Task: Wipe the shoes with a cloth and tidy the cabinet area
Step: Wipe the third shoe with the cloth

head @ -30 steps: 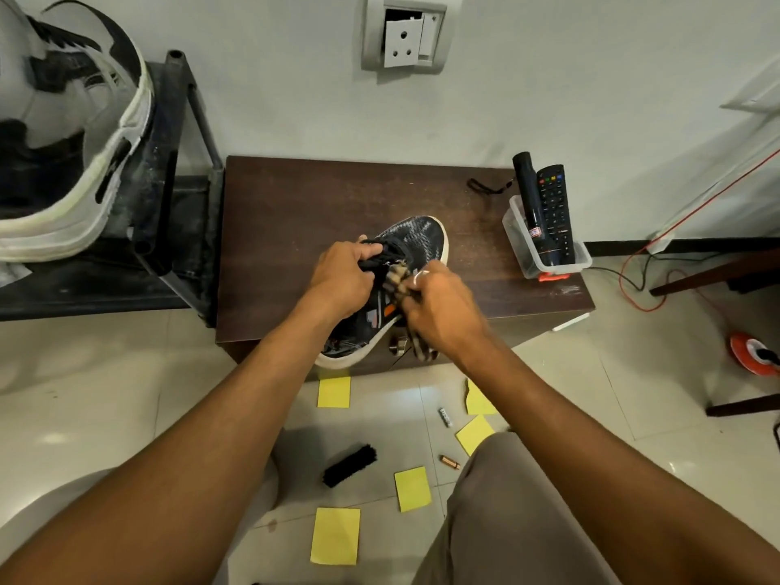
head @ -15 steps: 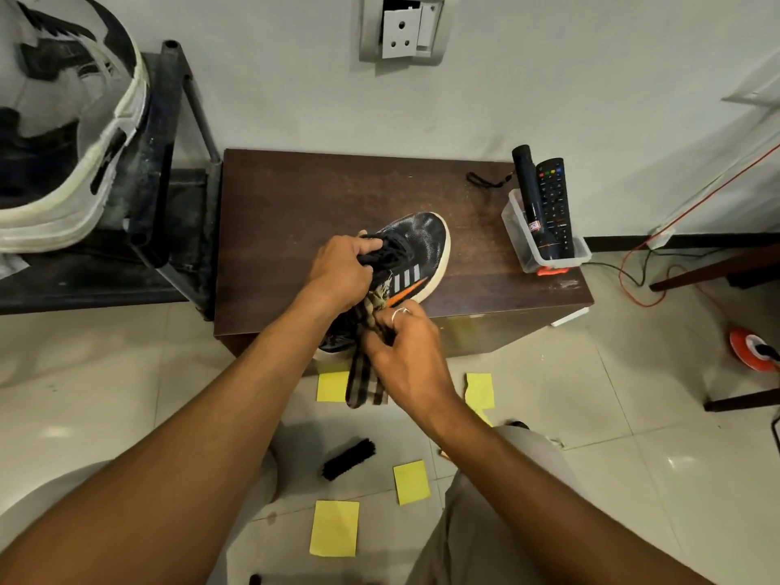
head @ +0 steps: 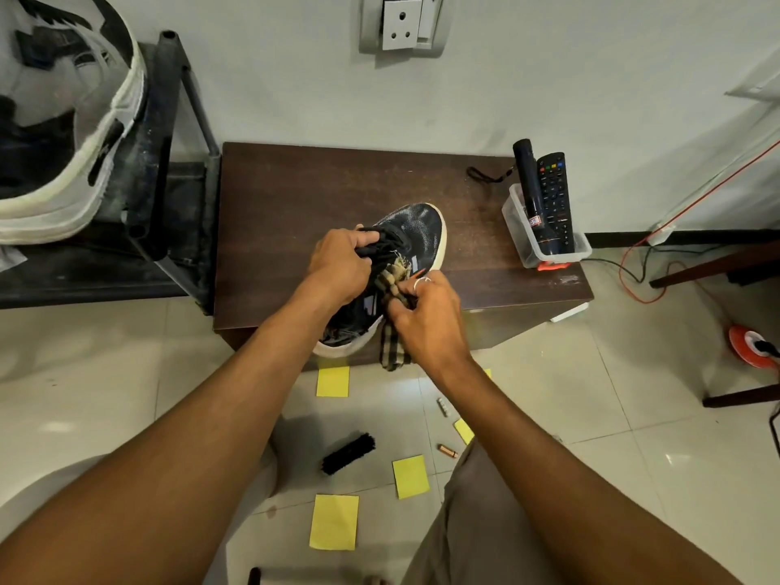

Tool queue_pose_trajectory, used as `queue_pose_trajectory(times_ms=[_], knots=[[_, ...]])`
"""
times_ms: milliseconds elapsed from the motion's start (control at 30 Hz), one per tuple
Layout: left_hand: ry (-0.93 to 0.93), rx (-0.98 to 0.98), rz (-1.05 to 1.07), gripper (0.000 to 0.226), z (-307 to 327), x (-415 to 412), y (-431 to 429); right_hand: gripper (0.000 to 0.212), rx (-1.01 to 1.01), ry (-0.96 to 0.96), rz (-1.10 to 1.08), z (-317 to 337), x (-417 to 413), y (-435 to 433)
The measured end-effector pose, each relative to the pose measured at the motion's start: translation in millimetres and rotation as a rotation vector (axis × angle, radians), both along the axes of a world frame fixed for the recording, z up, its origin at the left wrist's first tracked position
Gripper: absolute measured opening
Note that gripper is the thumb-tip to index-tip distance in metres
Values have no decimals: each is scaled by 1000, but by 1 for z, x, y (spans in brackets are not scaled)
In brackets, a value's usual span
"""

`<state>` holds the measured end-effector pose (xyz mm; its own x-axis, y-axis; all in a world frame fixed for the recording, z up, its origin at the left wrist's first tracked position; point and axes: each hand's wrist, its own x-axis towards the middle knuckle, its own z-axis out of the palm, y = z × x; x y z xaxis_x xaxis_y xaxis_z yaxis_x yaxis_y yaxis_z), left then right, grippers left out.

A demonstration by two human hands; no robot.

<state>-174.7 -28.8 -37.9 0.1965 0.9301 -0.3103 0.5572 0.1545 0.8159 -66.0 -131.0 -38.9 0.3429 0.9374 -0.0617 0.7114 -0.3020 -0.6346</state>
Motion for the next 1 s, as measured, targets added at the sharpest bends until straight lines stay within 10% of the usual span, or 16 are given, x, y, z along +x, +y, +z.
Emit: queue_pose_trajectory(times_ms=[167, 367, 633, 833, 1000], knots=[[-6, -6, 3, 49, 2, 0, -2, 36, -49, 144, 205, 5, -15, -24], [-50, -46, 58, 45, 4, 0, -1, 12, -66, -100, 183, -2, 17, 4], [-30, -36, 54, 48, 2, 2, -3, 15, -183, 694, -19, 8, -14, -24], [-46, -49, 100, 46, 5, 2, -3, 35, -21, 186, 25, 1, -11, 0], [-53, -57, 99, 47, 4, 3, -3, 18, -157, 892, -215, 2, -27, -19]])
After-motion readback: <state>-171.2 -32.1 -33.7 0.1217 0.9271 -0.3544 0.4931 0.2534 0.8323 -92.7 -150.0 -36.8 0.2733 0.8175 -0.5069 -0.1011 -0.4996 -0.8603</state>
